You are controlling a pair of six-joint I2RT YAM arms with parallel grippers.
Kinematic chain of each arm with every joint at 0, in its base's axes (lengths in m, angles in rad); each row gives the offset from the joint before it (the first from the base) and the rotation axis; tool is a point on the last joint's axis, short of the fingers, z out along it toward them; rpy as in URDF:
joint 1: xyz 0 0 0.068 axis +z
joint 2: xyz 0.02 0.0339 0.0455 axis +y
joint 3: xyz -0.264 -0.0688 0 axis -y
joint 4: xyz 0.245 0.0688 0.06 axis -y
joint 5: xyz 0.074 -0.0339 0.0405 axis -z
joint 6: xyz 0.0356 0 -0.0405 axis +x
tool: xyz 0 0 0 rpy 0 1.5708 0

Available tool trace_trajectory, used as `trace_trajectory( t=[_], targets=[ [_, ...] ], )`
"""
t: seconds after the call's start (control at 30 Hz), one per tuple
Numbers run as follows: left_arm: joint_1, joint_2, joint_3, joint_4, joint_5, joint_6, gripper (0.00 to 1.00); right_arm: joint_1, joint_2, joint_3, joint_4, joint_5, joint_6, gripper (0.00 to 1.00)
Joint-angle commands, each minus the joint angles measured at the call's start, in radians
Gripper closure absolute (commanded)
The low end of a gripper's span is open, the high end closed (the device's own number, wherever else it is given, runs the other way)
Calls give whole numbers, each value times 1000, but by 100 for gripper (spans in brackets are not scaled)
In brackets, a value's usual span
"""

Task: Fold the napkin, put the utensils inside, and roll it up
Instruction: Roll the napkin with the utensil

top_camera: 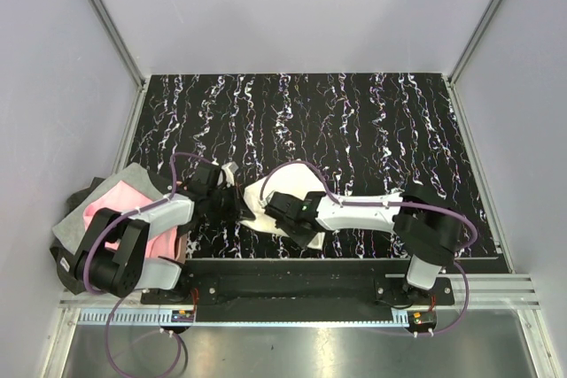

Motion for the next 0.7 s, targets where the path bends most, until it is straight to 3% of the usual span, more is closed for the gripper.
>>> trace_trajectory(
  t=[0.0,0.23,0.67],
  targets=[
    [8,0,41,-21,-3,27,100,6,57,35,-50,-121,-10,75],
    [6,-12,99,-76,-67,66,90,-79,54,73,-85,-511,-105,85],
    [8,72,169,-105,-129,115,93,-368,189,87,-67,-1088,-274,87]
  ],
)
